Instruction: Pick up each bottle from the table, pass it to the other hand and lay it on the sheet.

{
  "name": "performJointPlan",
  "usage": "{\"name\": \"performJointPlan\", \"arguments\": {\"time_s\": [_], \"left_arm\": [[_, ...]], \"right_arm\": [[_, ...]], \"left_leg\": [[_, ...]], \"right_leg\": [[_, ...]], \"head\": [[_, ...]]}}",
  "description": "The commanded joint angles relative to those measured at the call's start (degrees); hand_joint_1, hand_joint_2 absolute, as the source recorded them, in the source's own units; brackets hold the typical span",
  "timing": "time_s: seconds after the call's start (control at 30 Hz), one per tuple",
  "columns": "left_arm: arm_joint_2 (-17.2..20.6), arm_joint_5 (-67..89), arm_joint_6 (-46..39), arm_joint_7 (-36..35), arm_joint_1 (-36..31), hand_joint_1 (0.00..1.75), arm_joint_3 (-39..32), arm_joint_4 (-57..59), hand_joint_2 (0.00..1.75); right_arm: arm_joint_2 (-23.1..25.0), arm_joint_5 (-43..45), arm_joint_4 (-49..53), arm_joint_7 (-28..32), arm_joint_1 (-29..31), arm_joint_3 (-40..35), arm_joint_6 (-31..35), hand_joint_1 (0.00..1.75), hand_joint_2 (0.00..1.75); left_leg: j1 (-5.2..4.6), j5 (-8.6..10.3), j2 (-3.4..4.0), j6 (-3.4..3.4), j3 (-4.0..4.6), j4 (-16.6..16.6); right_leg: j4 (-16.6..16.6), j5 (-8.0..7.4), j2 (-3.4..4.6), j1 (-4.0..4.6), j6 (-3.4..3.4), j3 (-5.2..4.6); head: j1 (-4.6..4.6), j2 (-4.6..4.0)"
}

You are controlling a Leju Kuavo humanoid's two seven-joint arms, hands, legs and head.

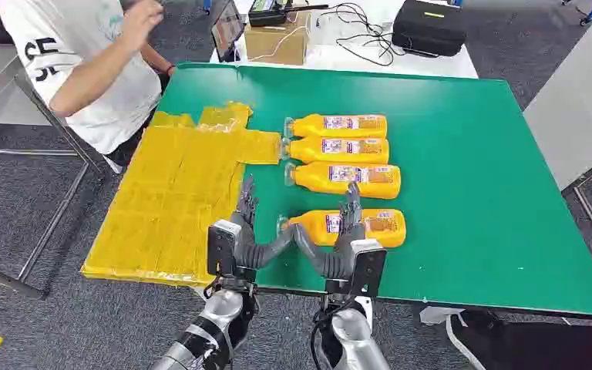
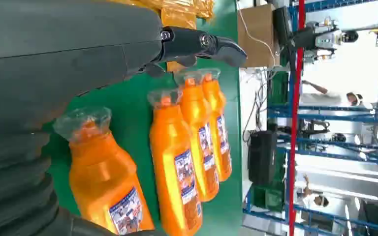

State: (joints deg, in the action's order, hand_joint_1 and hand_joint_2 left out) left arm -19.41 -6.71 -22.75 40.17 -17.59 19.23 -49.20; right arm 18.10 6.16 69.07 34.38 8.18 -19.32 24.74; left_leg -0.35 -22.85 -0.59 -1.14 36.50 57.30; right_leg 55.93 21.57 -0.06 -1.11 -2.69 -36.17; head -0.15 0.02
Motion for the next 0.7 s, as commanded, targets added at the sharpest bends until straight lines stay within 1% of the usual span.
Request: {"name": "performJointPlan", "arguments": {"time_s": [0.03, 0.1, 0.13, 0.17, 0.2, 0.27, 0.3, 0.33, 0.37, 0.4, 0.43, 0.47, 0.5, 0.53, 0.6, 0.63, 0.67, 0.7], "left_arm": [[-0.59, 0.26, -3.17, -0.17, 0.26, 0.00, -1.69, 0.58, 1.75], [-0.59, 0.27, -2.97, -0.17, -0.02, 0.00, -1.60, 1.36, 1.75], [-0.55, 0.90, -3.46, -0.17, -0.01, 0.00, -1.50, 1.31, 1.75], [-0.57, 1.31, -3.76, -0.17, 0.00, 0.00, -1.44, 1.39, 1.75], [-0.57, 1.31, -3.76, -0.17, 0.00, 0.00, -1.44, 1.39, 1.75], [-0.57, 1.31, -3.76, -0.17, 0.00, 0.00, -1.44, 1.39, 1.75], [-0.57, 1.31, -3.76, -0.17, 0.00, 0.00, -1.44, 1.39, 1.75], [-0.57, 1.31, -3.76, -0.17, 0.00, 0.00, -1.44, 1.39, 1.75], [-0.57, 1.31, -3.76, -0.17, 0.00, 0.00, -1.44, 1.39, 1.75], [-0.57, 1.31, -3.76, -0.17, 0.00, 0.00, -1.44, 1.39, 1.75], [-0.57, 1.31, -3.76, -0.17, 0.00, 0.00, -1.44, 1.39, 1.75], [-0.52, 1.75, -4.03, -0.17, 0.11, 0.00, -1.32, 1.16, 1.75], [-0.57, 1.59, -3.70, -0.17, 0.13, 0.00, -1.31, 1.31, 1.75], [-0.54, 1.42, -3.07, -0.17, -0.08, 0.00, -1.03, 2.15, 1.75], [-0.37, 1.85, -2.81, -0.17, 0.04, 0.00, -0.83, 1.92, 1.75], [-0.37, 2.28, -3.22, -0.17, 0.11, 0.00, -0.83, 1.84, 1.75], [-0.27, 2.86, -3.51, -0.17, -0.06, 0.00, -0.54, 2.30, 1.75], [-0.18, 3.44, -4.14, -0.17, -0.03, 0.00, -0.40, 2.28, 1.75]], "right_arm": [[0.18, -0.59, 0.07, -0.19, -1.28, 0.11, 1.75, 0.00, 1.75], [0.16, -0.78, 0.00, -0.30, -1.27, 0.07, 2.19, 0.00, 1.75], [0.17, -0.81, -0.14, -0.42, -1.17, 0.07, 2.33, 0.00, 1.75], [0.15, -0.84, -0.30, -0.49, -1.08, 0.05, 2.40, 0.00, 1.75], [0.15, -0.84, -0.30, -0.49, -1.08, 0.05, 2.40, 0.00, 1.75], [0.15, -0.84, -0.30, -0.49, -1.08, 0.05, 2.40, 0.00, 1.75], [0.15, -0.84, -0.30, -0.49, -1.08, 0.05, 2.40, 0.00, 1.75], [0.15, -0.84, -0.30, -0.49, -1.08, 0.05, 2.40, 0.00, 1.75], [0.15, -0.84, -0.30, -0.49, -1.08, 0.05, 2.40, 0.00, 1.75], [0.15, -0.84, -0.30, -0.49, -1.08, 0.05, 2.40, 0.00, 1.75], [0.15, -0.84, -0.30, -0.49, -1.08, 0.05, 2.40, 0.00, 1.75], [0.14, -0.85, -0.44, -0.50, -1.02, 0.08, 2.46, 0.00, 1.75], [0.15, -1.06, -0.57, -0.46, -0.97, 0.11, 2.85, 0.00, 1.75], [0.06, -1.43, -0.63, -0.32, -0.92, 0.02, 3.33, 0.00, 1.75], [0.01, -1.57, -0.80, -0.32, -0.87, 0.15, 3.65, 0.00, 1.75], [0.00, -1.99, -0.90, -0.16, -0.82, 0.10, 4.21, 0.00, 1.75], [-0.05, -2.22, -0.92, -0.11, -0.79, 0.02, 4.42, 0.00, 1.75], [-0.08, -2.58, -0.92, 0.00, -0.71, 0.00, 4.94, 0.00, 1.75]], "left_leg": [[0.07, -0.16, 0.03, 0.08, -0.32, -0.03], [0.13, -0.31, 0.07, 0.12, -0.51, 0.04], [0.10, -0.19, 0.03, 0.10, -0.36, 0.00], [0.12, -0.27, 0.02, 0.12, -0.51, 0.01], [0.06, -0.13, 0.02, 0.07, -0.25, -0.02], [0.13, -0.31, 0.06, 0.12, -0.54, 0.04], [0.08, -0.17, 0.03, 0.08, -0.34, -0.02], [0.12, -0.26, 0.04, 0.12, -0.50, 0.00], [0.06, -0.10, 0.01, 0.06, -0.22, -0.04], [0.10, -0.22, 0.02, 0.10, -0.42, -0.01], [0.07, -0.16, 0.02, 0.08, -0.31, -0.01], [0.11, -0.24, 0.04, 0.10, -0.44, 0.01], [0.07, -0.16, 0.02, 0.08, -0.31, -0.02], [0.11, -0.24, 0.03, 0.11, -0.43, 0.01], [0.05, -0.11, 0.00, 0.07, -0.24, -0.04], [0.10, -0.24, 0.03, 0.11, -0.45, 0.00], [0.05, -0.11, 0.01, 0.06, -0.24, -0.04], [0.10, -0.23, 0.03, 0.10, -0.43, 0.00]], "right_leg": [[-0.05, 0.15, -0.01, 0.08, 0.11, 0.34], [-0.02, 0.27, 0.02, 0.15, 0.16, 0.54], [-0.04, 0.18, -0.01, 0.11, 0.12, 0.38], [-0.03, 0.26, -0.03, 0.14, 0.16, 0.54], [-0.04, 0.12, -0.01, 0.07, 0.09, 0.26], [-0.03, 0.27, 0.01, 0.15, 0.16, 0.58], [-0.05, 0.15, -0.01, 0.09, 0.11, 0.36], [-0.05, 0.23, -0.01, 0.14, 0.15, 0.53], [-0.06, 0.09, -0.02, 0.07, 0.08, 0.24], [-0.04, 0.20, -0.02, 0.11, 0.13, 0.44], [-0.04, 0.15, -0.01, 0.08, 0.11, 0.32], [-0.03, 0.22, 0.00, 0.12, 0.14, 0.46], [-0.04, 0.15, -0.02, 0.08, 0.11, 0.33], [-0.03, 0.22, -0.01, 0.13, 0.14, 0.46], [-0.06, 0.10, -0.02, 0.06, 0.08, 0.26], [-0.05, 0.22, -0.02, 0.12, 0.14, 0.48], [-0.06, 0.10, -0.02, 0.06, 0.08, 0.26], [-0.05, 0.21, -0.01, 0.11, 0.13, 0.45]], "head": [[0.00, -0.02], [0.00, -0.02], [0.00, -0.02], [0.00, -0.02], [-0.02, -0.02], [0.00, -0.02], [-0.02, -0.02], [0.00, -0.02], [0.00, -0.02], [0.00, -0.02], [0.00, -0.02], [0.00, -0.02], [0.00, -0.02], [0.00, -0.02], [0.00, -0.02], [0.00, -0.02], [0.00, 0.00], [0.00, -0.02]]}}
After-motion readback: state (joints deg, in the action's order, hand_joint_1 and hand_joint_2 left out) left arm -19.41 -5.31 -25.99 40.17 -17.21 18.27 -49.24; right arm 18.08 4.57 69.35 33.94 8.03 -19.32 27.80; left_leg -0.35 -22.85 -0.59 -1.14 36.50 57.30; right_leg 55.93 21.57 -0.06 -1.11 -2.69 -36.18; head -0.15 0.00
